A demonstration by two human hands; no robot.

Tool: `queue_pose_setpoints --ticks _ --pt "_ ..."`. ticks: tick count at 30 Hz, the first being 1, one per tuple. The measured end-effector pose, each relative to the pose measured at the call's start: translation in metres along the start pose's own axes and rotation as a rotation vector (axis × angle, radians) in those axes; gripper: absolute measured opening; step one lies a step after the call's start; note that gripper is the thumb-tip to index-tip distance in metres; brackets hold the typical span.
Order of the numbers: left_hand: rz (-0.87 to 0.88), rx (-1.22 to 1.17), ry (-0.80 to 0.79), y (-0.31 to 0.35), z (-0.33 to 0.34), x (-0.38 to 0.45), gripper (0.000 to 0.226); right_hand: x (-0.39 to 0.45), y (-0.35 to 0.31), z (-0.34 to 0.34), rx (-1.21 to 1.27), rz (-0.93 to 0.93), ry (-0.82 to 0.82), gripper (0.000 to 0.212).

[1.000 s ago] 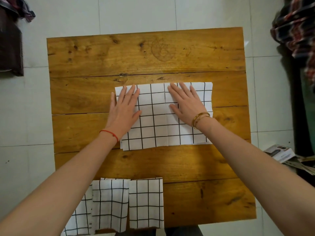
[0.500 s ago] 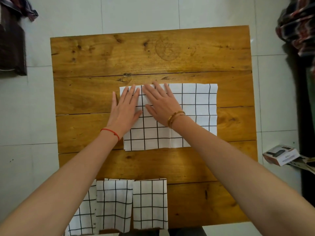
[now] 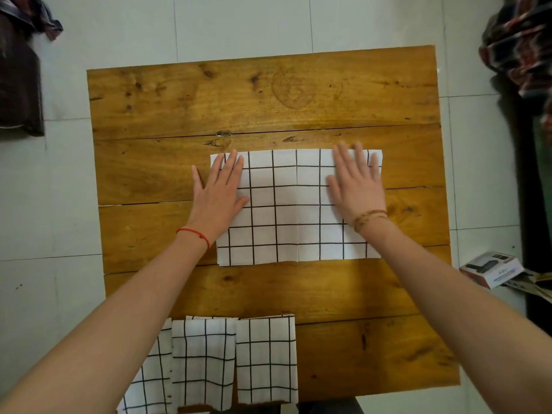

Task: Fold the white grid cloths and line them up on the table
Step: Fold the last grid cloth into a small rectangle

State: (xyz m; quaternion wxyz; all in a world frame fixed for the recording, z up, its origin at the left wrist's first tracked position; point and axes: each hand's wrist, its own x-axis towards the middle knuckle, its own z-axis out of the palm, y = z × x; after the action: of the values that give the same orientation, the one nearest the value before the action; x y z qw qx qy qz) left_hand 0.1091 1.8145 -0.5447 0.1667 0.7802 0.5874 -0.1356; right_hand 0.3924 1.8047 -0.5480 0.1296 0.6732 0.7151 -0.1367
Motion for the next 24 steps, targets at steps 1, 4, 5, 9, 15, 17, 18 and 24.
queue_pose_setpoints --ticks 1,4,5,9,15,17,18,24 --pt "-0.001 -0.003 0.0 0.0 0.0 0.0 0.08 -0.005 0.017 0.0 -0.008 0.057 0.006 0.06" --pt "-0.002 -0.01 -0.006 0.001 0.0 -0.001 0.079 -0.016 0.052 -0.002 -0.016 0.147 -0.001 0.062" --pt "-0.001 -0.011 -0.009 0.0 0.0 -0.001 0.079 -0.017 0.057 -0.002 -0.017 0.152 -0.001 0.063" --pt "-0.023 -0.057 0.021 0.003 -0.003 -0.003 0.076 -0.016 0.059 -0.003 0.0 0.151 0.015 0.066" --pt "-0.073 -0.276 0.26 0.021 -0.007 -0.024 0.049 -0.017 0.033 -0.006 0.109 0.136 0.143 0.062" --pt "-0.09 -0.32 0.267 0.034 -0.005 -0.036 0.042 -0.02 0.025 -0.006 0.174 0.179 0.236 0.054" --pt "-0.085 -0.34 0.255 0.041 -0.003 -0.042 0.041 -0.022 0.023 -0.006 0.211 0.23 0.284 0.048" --pt "0.052 -0.377 0.17 0.083 0.011 -0.067 0.046 -0.031 0.028 -0.01 0.455 0.601 0.249 0.024"
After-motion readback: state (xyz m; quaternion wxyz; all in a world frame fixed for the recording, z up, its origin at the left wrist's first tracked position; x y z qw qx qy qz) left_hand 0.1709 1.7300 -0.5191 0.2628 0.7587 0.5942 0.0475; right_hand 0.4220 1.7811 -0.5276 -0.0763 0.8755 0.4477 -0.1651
